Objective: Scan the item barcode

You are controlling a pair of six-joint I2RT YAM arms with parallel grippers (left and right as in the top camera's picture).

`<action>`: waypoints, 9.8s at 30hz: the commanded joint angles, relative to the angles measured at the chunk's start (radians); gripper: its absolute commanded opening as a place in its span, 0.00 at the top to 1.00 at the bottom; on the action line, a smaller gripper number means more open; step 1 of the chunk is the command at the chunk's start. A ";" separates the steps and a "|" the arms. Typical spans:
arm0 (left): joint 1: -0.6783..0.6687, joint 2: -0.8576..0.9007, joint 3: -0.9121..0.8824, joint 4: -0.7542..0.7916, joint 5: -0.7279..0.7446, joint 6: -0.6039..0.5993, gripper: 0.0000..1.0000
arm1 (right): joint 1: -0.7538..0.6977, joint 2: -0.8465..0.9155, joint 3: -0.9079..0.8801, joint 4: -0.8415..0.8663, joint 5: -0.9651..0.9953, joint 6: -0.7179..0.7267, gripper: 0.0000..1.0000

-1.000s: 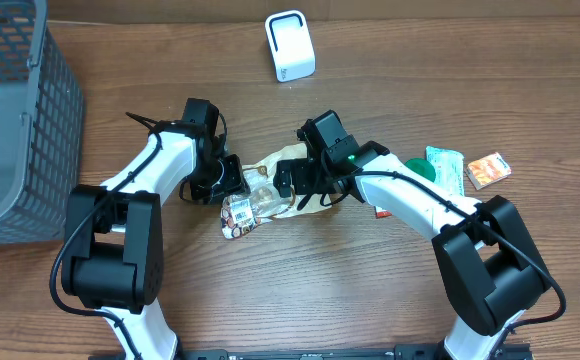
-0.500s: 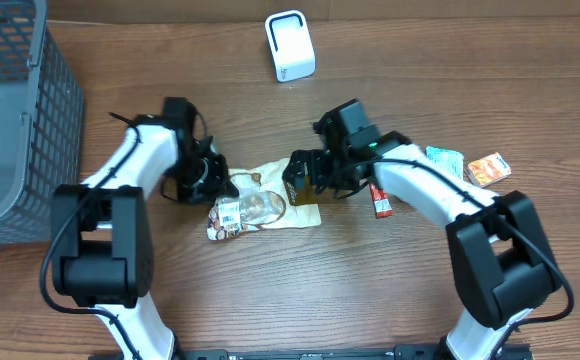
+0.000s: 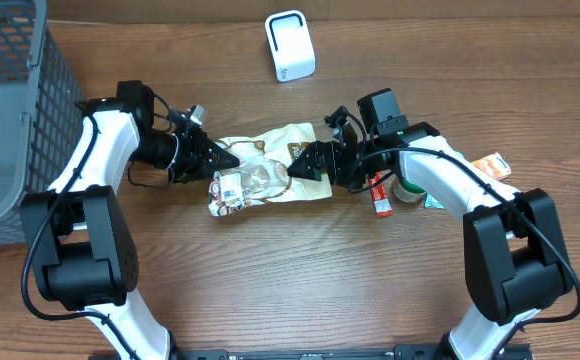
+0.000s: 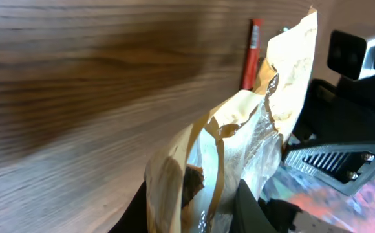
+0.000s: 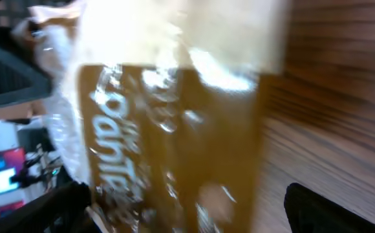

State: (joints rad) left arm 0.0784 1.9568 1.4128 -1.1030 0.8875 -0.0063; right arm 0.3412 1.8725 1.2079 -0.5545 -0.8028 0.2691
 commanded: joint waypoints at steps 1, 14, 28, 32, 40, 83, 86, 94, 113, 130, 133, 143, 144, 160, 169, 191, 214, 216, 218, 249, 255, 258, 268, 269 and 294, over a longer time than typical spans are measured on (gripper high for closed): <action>-0.013 0.008 0.021 -0.009 0.072 0.048 0.91 | 0.039 -0.036 0.009 0.044 -0.120 -0.013 0.00; -0.025 0.008 0.021 -0.015 0.059 0.056 0.90 | 0.097 -0.036 0.009 0.134 -0.115 -0.013 0.29; -0.025 0.008 0.021 -0.006 0.045 0.056 0.87 | 0.097 -0.036 0.009 0.159 -0.114 -0.013 0.58; -0.025 0.008 0.021 0.008 0.045 0.056 0.86 | 0.097 -0.036 0.009 0.154 -0.115 -0.012 0.57; -0.025 0.008 0.021 0.018 0.043 0.059 0.81 | 0.097 -0.036 0.009 0.142 -0.115 -0.012 0.73; 0.157 0.008 0.022 0.147 -0.633 -0.084 0.00 | 0.097 -0.036 0.009 0.147 0.138 -0.151 0.96; 0.157 0.008 0.022 0.147 -0.633 -0.084 0.00 | 0.097 -0.036 0.034 0.150 0.151 -0.212 0.96; 0.157 0.008 0.022 0.147 -0.633 -0.084 0.00 | 0.113 -0.036 0.475 -0.195 0.453 -0.536 0.97; 0.157 0.008 0.022 0.147 -0.633 -0.084 0.00 | 0.141 0.121 0.565 0.290 0.824 -1.101 0.96; 0.157 0.008 0.022 0.147 -0.633 -0.084 0.00 | 0.130 0.434 0.565 0.756 1.056 -1.112 0.96; 0.157 0.008 0.022 0.147 -0.633 -0.084 0.00 | 0.130 0.440 0.565 0.756 1.056 -1.112 0.96; 0.157 0.008 0.022 0.147 -0.633 -0.084 0.00 | 0.146 0.440 0.565 0.623 1.024 -1.107 0.96; 0.157 0.008 0.022 0.147 -0.633 -0.084 0.00 | 0.150 0.440 0.565 0.612 1.020 -1.108 0.96; 0.157 0.008 0.022 0.147 -0.633 -0.084 0.00 | 0.188 0.439 0.565 0.536 1.000 -0.943 0.96; 0.157 0.008 0.022 0.147 -0.633 -0.084 0.00 | 0.179 0.431 0.567 0.522 0.989 -0.836 0.96; 0.157 0.008 0.022 0.147 -0.633 -0.084 0.00 | 0.134 -0.047 0.567 -0.153 0.845 -0.286 0.96; 0.157 0.008 0.022 0.147 -0.633 -0.084 0.00 | 0.133 -0.046 0.272 -0.667 0.524 -0.250 0.96; 0.157 0.008 0.022 0.147 -0.633 -0.084 0.00 | 0.130 -0.046 0.249 -0.642 0.548 -0.250 0.95; 0.157 0.008 0.022 0.147 -0.633 -0.084 0.00 | 0.129 -0.046 0.246 -0.638 0.579 -0.250 0.79; 0.157 0.008 0.022 0.147 -0.633 -0.084 0.00 | 0.129 -0.060 0.246 -0.594 0.656 -0.213 0.00; 0.157 0.008 0.022 0.147 -0.633 -0.084 0.00 | 0.129 -0.060 0.246 -0.594 0.656 -0.213 0.00; 0.157 0.008 0.022 0.147 -0.633 -0.084 0.00 | 0.129 -0.060 0.246 -0.594 0.656 -0.213 0.00; 0.157 0.008 0.022 0.147 -0.633 -0.084 0.00 | 0.129 -0.060 0.246 -0.594 0.656 -0.213 0.00; 0.157 0.008 0.022 0.147 -0.633 -0.084 0.00 | 0.129 -0.060 0.246 -0.594 0.656 -0.213 0.00; 0.157 0.008 0.022 0.147 -0.633 -0.084 0.00 | 0.129 -0.060 0.246 -0.594 0.656 -0.213 0.00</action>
State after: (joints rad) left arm 0.2298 1.9583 1.4162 -0.9569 0.2714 -0.0757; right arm 0.4728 1.8374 1.4620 -1.1515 -0.1524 0.0525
